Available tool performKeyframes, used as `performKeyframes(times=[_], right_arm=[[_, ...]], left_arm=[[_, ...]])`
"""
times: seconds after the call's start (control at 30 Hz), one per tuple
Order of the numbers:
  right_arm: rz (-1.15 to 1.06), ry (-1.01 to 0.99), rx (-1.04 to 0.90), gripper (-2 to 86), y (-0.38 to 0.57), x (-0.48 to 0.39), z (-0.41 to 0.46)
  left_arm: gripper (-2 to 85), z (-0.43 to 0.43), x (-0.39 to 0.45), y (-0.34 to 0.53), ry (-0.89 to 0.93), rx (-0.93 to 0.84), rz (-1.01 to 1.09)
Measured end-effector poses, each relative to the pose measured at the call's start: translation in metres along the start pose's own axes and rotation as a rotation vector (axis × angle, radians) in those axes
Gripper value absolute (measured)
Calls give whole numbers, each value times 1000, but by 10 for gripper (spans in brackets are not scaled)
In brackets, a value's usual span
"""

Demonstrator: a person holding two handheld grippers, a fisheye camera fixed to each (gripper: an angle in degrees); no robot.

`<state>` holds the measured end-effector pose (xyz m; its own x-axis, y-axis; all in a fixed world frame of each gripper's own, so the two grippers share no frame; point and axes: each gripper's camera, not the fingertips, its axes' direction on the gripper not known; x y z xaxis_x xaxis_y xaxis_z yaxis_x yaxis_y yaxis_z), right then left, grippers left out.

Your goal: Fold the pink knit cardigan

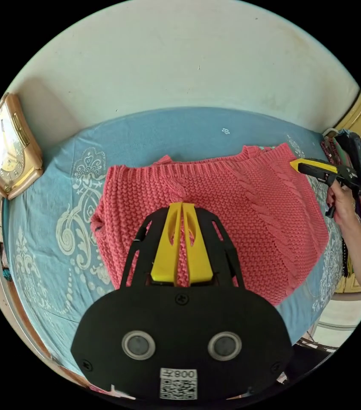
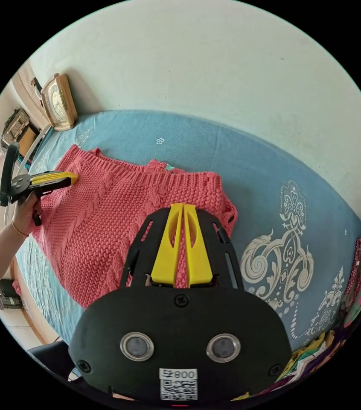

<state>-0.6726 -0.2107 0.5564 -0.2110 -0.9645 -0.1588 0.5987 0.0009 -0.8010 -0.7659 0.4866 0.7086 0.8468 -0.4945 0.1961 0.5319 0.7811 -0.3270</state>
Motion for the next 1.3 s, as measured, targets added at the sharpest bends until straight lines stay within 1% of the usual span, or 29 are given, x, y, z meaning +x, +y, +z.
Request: performKeyframes(times=[0.1,0.2,0.23,0.33,0.37,0.4,0.47,0.6,0.7,0.77,0.83,0.87,0.9,0.93,0.97,1.0,1.03,1.1,1.17,1.3], right_arm=[[12,-29,77,1,21,8,-37],[23,-134,105,1,63,13,-69],[19,-164,90,1,82,10,-75],[31,-128,5,1,119,6,-68],[52,-109,-43,1,125,10,-57],[57,-113,-56,1,126,13,-52],[102,-170,-46,0,119,29,-43],[113,-144,-44,0,108,33,-47],[125,-132,0,0,123,28,-73],[130,-170,57,0,142,19,-99],[97,-195,68,1,152,4,-109],[68,-190,47,1,155,-8,-107],[51,-183,30,1,156,-13,-103],[20,-146,-20,1,158,-22,-89],[13,-104,-91,1,160,-27,-66],[12,-106,-121,1,161,-27,-56],[30,-128,-89,1,161,-25,-53],[44,-140,-117,1,155,-22,-57],[57,-146,-51,1,151,-27,-79],[-31,-190,68,1,130,-67,-105]], left_arm=[[2,-30,1,33,62,64,-6],[2,-47,-1,73,104,80,-48],[2,-48,-3,88,117,74,-61],[2,-28,-12,110,60,-10,-82],[3,-24,-18,116,78,33,-79],[3,-22,-22,117,80,45,-84],[2,-18,-32,114,90,12,-89],[2,-29,-34,130,66,4,-81],[2,-51,-38,162,119,60,-109],[3,-59,-38,190,179,86,-120],[3,-51,-37,204,178,46,-97],[3,-39,-39,211,161,1,-89],[3,-33,-40,215,163,0,-79],[4,-29,-47,223,185,52,-88],[3,-26,-57,229,223,61,-116],[3,-26,-62,230,240,49,-123],[3,-27,-70,233,264,25,-142],[3,-37,-74,242,245,43,-148],[3,-47,-72,255,245,76,-116],[3,-40,-72,272,185,32,-106]])
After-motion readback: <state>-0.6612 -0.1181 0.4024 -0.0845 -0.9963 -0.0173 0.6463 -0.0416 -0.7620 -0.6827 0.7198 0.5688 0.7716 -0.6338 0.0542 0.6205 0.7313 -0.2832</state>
